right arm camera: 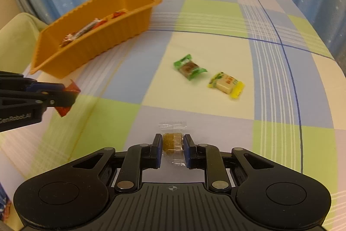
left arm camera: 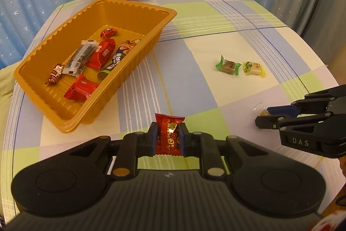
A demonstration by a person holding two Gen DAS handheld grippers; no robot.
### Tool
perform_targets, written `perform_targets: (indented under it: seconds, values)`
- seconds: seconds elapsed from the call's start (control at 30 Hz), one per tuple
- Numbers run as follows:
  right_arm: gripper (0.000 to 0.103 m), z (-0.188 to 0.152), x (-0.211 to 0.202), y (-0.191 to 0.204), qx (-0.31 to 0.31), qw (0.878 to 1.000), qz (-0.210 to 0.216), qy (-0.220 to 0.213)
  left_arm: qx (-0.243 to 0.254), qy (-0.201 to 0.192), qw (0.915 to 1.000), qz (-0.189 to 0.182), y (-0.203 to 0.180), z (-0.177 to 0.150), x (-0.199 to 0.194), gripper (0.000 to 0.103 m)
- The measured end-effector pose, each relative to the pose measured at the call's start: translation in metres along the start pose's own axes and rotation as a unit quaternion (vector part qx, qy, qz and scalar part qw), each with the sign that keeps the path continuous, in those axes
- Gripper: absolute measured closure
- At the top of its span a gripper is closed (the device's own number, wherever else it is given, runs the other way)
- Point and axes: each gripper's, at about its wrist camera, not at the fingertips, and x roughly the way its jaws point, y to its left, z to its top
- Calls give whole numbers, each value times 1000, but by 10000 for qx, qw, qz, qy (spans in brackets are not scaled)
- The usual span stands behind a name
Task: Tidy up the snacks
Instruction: 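Grasp the clear-wrapped brown candy with the right gripper while the left holds the red candy, then carry both held candies over the orange tray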
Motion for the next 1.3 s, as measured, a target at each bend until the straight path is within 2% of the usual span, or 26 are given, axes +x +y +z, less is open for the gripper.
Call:
perform_targets:
  seconds: [0.63, 0.9, 1.3]
  values:
    - [82, 15, -49, 56, -346, 9973, 408, -504, -272, -488, 9984, 42, 24, -19, -64, 85]
    - [82, 29, -49, 83, -405, 9956, 589, -602, -450, -668, 9966, 175, 54, -17, -82, 85]
    - [82, 69, -35, 114, -345, 9934, 797, -754, -610, -814, 9941, 364, 105, 2, -84, 85]
